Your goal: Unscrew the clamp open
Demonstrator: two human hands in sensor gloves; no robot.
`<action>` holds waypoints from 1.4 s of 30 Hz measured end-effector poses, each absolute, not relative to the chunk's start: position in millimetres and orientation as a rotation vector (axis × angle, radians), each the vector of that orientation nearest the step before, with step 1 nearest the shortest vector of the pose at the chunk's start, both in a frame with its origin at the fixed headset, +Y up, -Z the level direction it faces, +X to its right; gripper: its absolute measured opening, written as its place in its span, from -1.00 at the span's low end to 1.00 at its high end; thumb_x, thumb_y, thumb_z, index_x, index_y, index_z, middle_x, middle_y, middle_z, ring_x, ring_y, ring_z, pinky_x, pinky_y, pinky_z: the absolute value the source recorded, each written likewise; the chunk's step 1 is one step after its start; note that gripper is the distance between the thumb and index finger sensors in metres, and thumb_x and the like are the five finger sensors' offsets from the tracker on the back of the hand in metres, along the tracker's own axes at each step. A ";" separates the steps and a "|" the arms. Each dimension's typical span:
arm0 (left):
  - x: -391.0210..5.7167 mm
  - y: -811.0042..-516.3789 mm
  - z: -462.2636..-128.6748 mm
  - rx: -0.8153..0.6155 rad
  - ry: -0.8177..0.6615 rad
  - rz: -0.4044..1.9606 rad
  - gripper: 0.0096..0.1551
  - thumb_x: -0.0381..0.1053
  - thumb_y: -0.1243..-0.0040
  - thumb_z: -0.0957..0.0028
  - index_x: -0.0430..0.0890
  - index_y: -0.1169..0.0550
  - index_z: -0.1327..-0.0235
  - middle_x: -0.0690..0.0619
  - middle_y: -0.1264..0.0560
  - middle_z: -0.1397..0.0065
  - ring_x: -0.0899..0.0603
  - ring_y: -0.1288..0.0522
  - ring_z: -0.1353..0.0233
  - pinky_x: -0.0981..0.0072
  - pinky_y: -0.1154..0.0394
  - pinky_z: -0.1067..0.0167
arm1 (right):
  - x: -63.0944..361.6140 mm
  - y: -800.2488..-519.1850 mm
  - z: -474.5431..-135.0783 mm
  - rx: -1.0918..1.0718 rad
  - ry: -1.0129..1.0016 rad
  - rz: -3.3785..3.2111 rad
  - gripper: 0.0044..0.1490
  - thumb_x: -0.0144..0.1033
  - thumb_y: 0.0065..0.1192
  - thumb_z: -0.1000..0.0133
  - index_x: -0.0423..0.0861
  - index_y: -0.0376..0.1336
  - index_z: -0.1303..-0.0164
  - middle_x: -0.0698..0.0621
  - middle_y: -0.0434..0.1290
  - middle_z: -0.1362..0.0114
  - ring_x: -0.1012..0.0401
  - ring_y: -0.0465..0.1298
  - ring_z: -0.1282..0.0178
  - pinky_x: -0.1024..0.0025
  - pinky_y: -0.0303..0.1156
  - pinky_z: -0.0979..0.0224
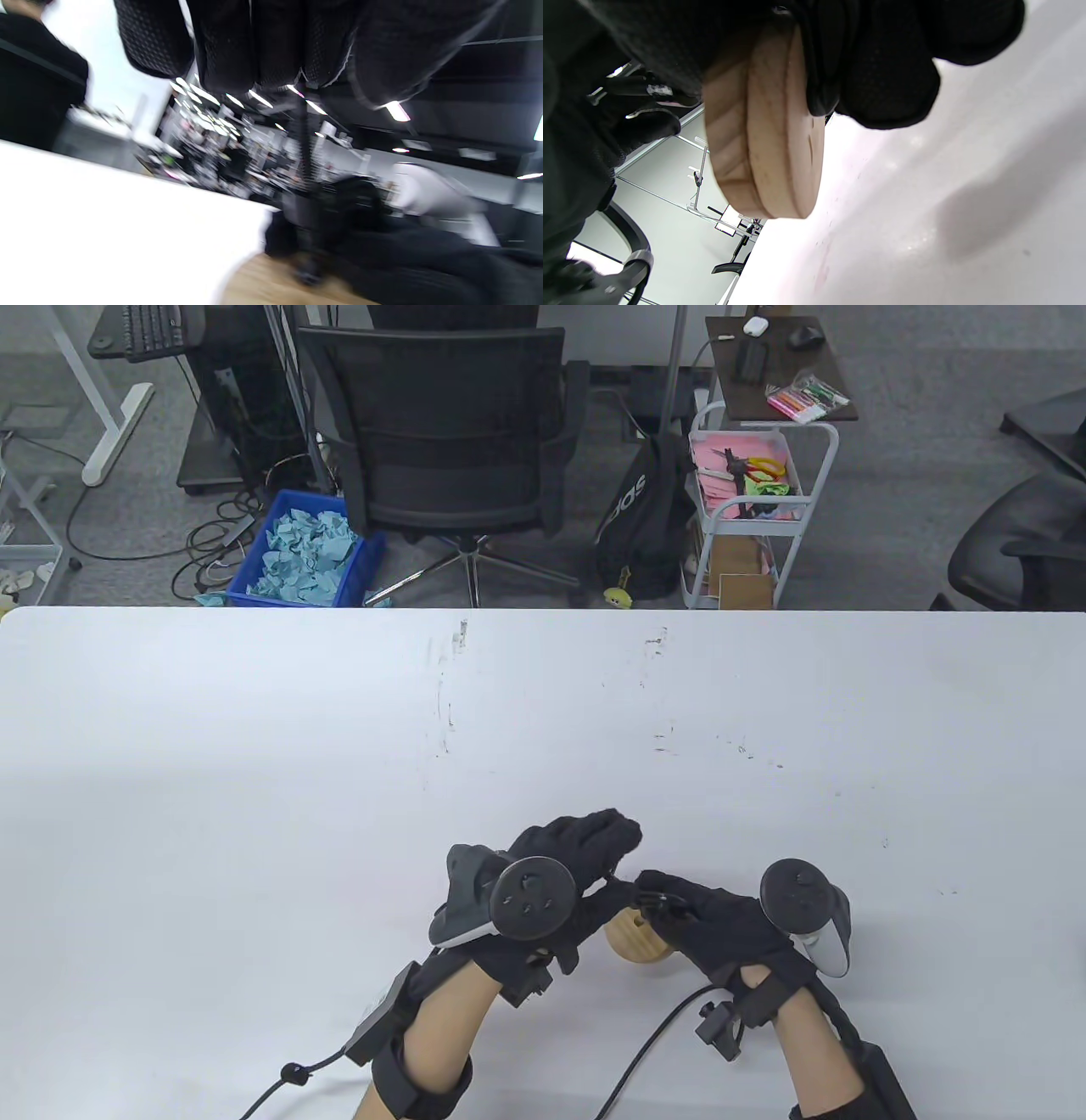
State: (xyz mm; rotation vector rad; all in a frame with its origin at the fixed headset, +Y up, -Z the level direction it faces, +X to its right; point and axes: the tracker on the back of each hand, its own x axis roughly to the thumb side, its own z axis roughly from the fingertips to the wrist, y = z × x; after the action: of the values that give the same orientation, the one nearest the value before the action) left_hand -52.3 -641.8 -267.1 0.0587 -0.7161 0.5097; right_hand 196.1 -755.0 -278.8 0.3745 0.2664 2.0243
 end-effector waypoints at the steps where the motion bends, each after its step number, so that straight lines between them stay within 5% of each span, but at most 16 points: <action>1: -50.4 -642.9 -267.4 0.026 -0.733 0.538 -0.33 0.14 -0.37 -0.02 0.22 -0.43 -0.45 0.08 -0.32 -0.66 -0.17 -0.37 -0.67 -0.17 -0.38 -0.50 | 195.8 -754.6 -278.3 0.380 0.261 2.028 -0.39 0.02 0.33 0.01 0.28 0.34 -0.31 -0.16 0.42 -0.24 0.21 0.62 0.04 -0.05 0.40 -0.15; 11: -51.5 -644.9 -268.9 0.088 -0.637 0.381 -0.45 0.22 -0.28 -0.04 0.26 -0.52 -0.35 0.13 -0.55 -0.46 -0.17 -0.49 -0.56 -0.08 -0.42 -0.48 | 199.9 -753.1 -279.4 0.383 0.232 2.016 -0.39 0.04 0.32 0.01 0.29 0.33 -0.31 -0.15 0.42 -0.24 0.22 0.62 0.04 -0.03 0.41 -0.15; 19: -53.9 -643.7 -270.1 0.149 -0.585 0.378 -0.51 0.24 -0.29 -0.01 0.08 -0.65 -0.15 0.18 -0.77 0.12 0.03 -0.79 0.15 0.30 -0.68 0.09 | 202.4 -754.4 -279.9 0.371 0.236 2.042 -0.39 0.03 0.33 0.00 0.29 0.34 -0.31 -0.15 0.42 -0.24 0.22 0.62 0.04 -0.03 0.41 -0.15; 26: -61.2 -640.0 -272.5 0.117 -0.596 0.440 -0.45 0.27 -0.25 -0.04 0.14 -0.58 -0.28 0.17 -0.72 -0.10 -0.02 -0.76 -0.06 0.21 -0.65 -0.09 | 205.4 -754.8 -280.6 0.358 0.233 2.018 -0.39 0.03 0.33 0.01 0.29 0.33 -0.31 -0.16 0.41 -0.24 0.22 0.62 0.04 -0.04 0.41 -0.15; 31: -70.4 -640.6 -276.3 0.111 -0.556 0.420 -0.48 0.12 -0.31 -0.06 0.18 -0.54 -0.33 0.15 -0.67 -0.24 -0.06 -0.73 -0.18 0.14 -0.62 -0.18 | 209.0 -754.1 -280.3 0.346 0.205 2.000 -0.39 0.03 0.33 0.00 0.29 0.33 -0.31 -0.15 0.41 -0.24 0.22 0.62 0.04 -0.03 0.41 -0.15; 35: -69.1 -644.1 -279.5 0.006 -0.616 0.407 -0.32 0.12 -0.37 -0.01 0.25 -0.43 -0.46 0.10 -0.52 -0.49 -0.07 -0.69 -0.27 0.12 -0.59 -0.24 | 209.4 -754.8 -281.0 0.342 0.203 2.018 -0.39 0.03 0.33 0.00 0.29 0.33 -0.31 -0.16 0.41 -0.24 0.22 0.61 0.04 -0.04 0.40 -0.16; 42: -59.6 -642.9 -273.4 0.077 -0.648 0.453 -0.37 0.32 -0.32 0.04 0.20 -0.55 -0.32 0.11 -0.63 -0.33 -0.04 -0.73 -0.12 0.20 -0.63 -0.11 | 203.0 -755.1 -280.0 0.372 0.223 2.047 -0.39 0.05 0.31 0.00 0.30 0.32 -0.32 -0.14 0.42 -0.24 0.23 0.62 0.04 -0.02 0.41 -0.15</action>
State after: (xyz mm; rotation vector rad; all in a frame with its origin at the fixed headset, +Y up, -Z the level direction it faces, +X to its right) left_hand -59.6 -642.9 -273.4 0.0769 -0.6477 0.4527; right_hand 203.0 -755.1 -280.0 0.3723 0.2226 2.0473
